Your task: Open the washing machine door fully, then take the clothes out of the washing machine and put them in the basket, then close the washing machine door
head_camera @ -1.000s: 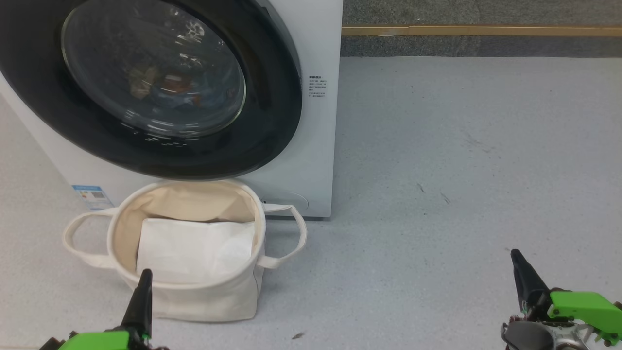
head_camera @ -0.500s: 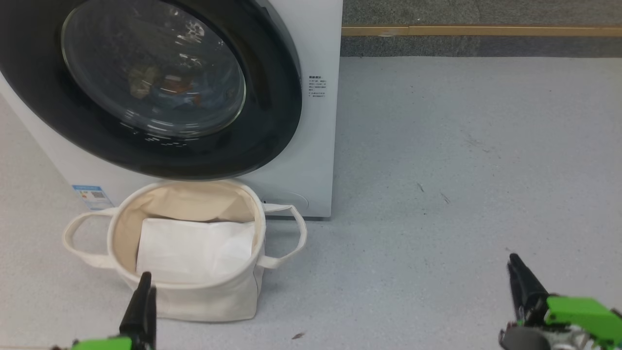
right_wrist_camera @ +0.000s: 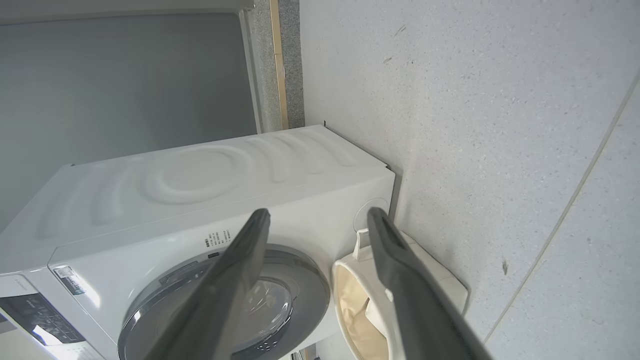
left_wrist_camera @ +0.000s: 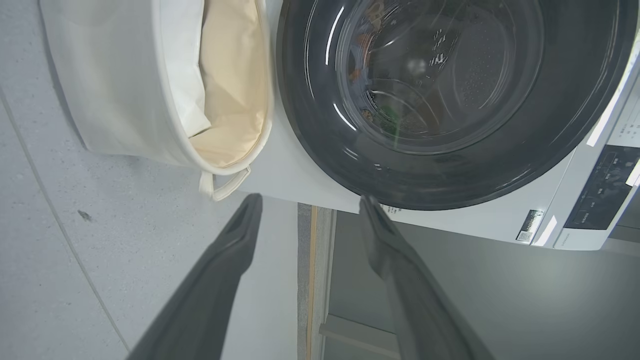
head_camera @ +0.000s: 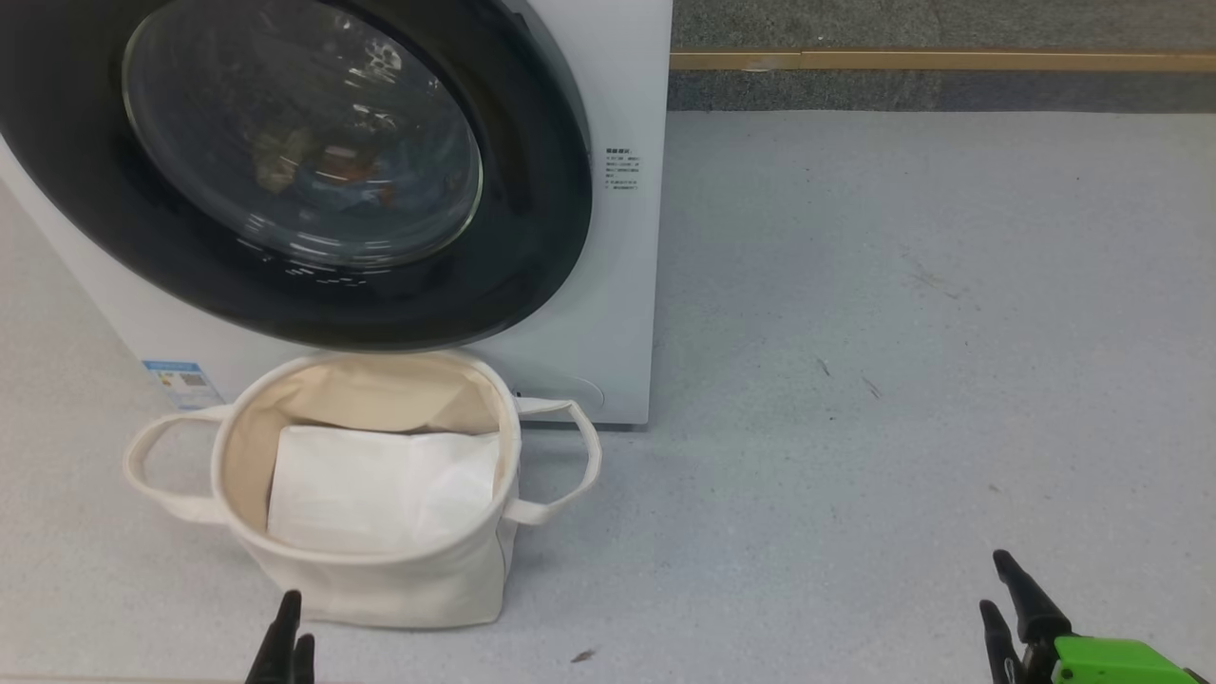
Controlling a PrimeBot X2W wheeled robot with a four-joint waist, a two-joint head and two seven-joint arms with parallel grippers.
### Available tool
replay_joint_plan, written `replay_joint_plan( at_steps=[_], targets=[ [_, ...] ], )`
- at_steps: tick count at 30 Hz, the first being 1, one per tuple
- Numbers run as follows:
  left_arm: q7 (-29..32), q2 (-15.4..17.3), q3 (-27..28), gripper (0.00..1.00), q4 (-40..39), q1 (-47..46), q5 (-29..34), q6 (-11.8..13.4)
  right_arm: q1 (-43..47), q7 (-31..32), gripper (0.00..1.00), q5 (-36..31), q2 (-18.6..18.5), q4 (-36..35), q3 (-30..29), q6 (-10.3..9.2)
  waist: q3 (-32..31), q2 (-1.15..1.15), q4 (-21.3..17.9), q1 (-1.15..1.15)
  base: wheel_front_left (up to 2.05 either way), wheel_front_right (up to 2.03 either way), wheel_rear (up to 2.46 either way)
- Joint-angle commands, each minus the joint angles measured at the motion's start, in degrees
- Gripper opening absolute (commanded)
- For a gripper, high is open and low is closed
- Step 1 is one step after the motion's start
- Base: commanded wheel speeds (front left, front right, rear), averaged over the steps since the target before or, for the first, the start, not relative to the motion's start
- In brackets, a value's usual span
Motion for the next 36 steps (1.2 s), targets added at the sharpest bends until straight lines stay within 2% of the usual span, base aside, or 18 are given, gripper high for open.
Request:
replay_joint_plan(
  at_steps=[1,18,36],
  targets=[
    [-0.69,0.38,-0.07,1.0,-1.54,-2.86,1.08,-0.06,-2.69,-0.77,1.0,-0.69,-0.23,-1.86,0.2,0.0,0.09,0.0,0.03,-0.02,0.0,0.0,0.0],
    [-3.38,2.15,-2.12,1.0,-1.48,-6.13,11.01,-0.04,-4.9,-3.46,1.0,-11.66,-0.34,-3.76,0.83,0.01,0.22,0.0,0.26,-0.03,0.0,0.0,0.0],
    [-6.39,4.7,-6.33,1.0,-1.02,-9.92,31.12,2.11,-6.73,-6.48,1.0,-35.32,-1.26,-7.09,4.23,0.02,-0.06,0.0,0.5,-0.03,0.0,0.0,0.0]
  ],
)
